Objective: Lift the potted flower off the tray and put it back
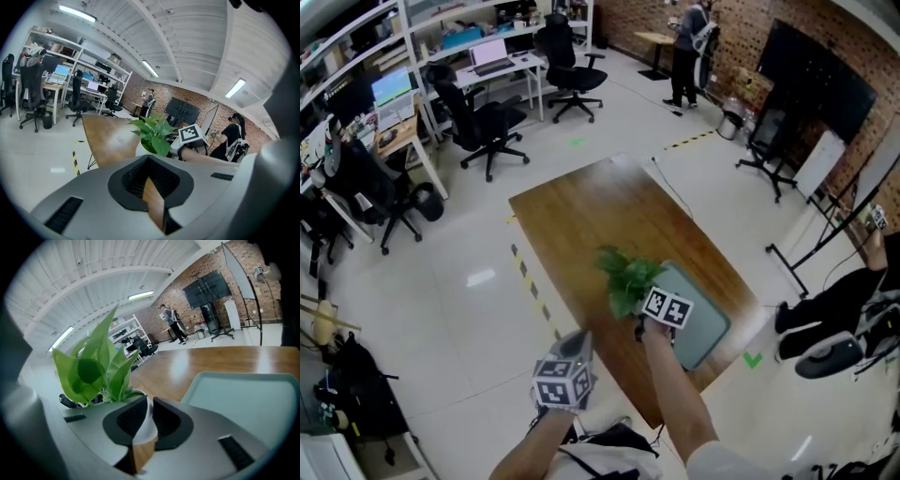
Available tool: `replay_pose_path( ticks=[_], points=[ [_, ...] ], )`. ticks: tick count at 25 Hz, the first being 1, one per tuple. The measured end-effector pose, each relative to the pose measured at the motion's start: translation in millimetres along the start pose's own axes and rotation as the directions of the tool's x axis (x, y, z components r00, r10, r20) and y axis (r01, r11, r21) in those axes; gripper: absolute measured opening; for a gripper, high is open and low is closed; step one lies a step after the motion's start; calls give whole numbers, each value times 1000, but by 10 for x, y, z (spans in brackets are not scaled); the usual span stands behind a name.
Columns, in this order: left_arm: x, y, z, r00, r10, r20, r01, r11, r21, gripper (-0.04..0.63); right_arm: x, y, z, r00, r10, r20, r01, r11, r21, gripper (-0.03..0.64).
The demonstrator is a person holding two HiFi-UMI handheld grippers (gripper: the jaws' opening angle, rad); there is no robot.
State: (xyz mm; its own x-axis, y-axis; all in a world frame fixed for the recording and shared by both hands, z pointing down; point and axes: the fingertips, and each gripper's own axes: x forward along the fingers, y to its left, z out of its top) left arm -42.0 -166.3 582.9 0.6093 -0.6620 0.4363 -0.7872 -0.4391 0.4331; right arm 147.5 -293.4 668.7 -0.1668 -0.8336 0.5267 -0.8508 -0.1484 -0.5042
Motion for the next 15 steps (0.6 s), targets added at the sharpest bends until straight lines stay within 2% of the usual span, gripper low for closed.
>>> replay_pose_path(
  ticks=[8,15],
  points=[
    [204,-317,-75,997,-59,-43,61,998,28,-4,-351,-792,263,992,-115,60,111,992,61,47],
    [289,-445,-206,993,-86,-75,89,995,37,-3,-540,-1277,175,979,-194,65,187,978,93,44]
  ],
)
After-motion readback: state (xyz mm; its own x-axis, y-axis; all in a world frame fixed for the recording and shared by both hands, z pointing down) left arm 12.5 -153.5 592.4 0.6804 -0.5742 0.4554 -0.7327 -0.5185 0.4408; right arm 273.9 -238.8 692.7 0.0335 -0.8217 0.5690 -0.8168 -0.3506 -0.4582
